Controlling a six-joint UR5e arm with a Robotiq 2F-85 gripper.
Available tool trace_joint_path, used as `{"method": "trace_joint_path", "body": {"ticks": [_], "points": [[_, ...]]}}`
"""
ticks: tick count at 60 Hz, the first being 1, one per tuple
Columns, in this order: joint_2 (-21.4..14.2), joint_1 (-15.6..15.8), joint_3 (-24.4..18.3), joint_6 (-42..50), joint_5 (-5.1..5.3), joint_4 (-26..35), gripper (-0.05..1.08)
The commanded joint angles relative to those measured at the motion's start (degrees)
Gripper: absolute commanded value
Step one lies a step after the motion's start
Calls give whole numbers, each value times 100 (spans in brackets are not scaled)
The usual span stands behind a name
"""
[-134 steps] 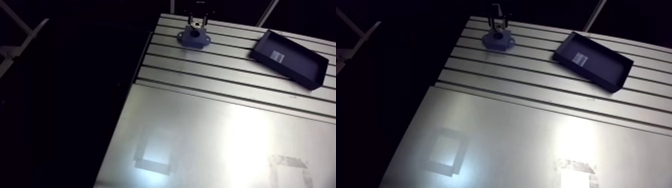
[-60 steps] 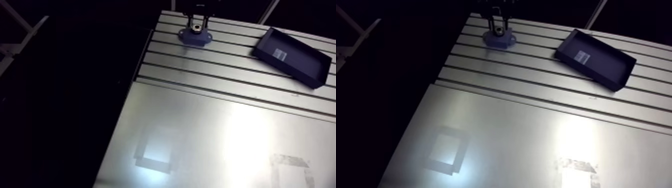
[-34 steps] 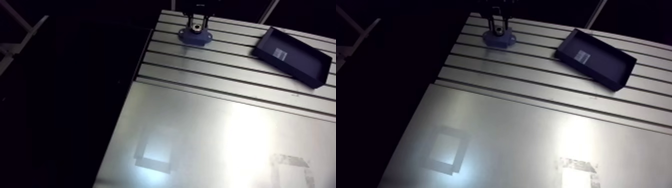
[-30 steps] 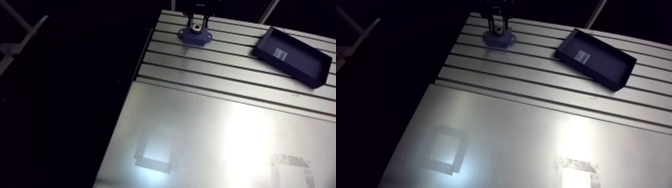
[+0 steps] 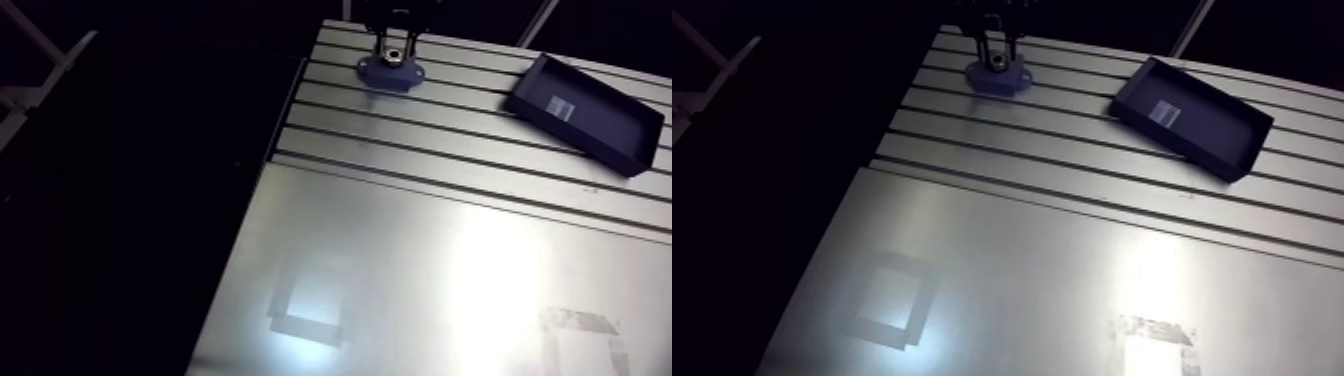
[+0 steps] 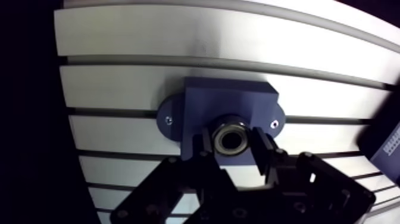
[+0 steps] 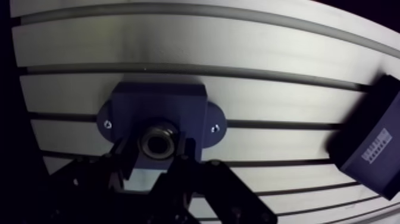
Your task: Pick up the bearing and press it into the housing until flush.
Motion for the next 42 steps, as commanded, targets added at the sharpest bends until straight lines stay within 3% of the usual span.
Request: {"method": "trace_joint_path", "body": {"ticks": [1,42], "points": [[-8,7,17,-9,0,-1,73],[0,-2,26,-11,-9,-1,73]]}}
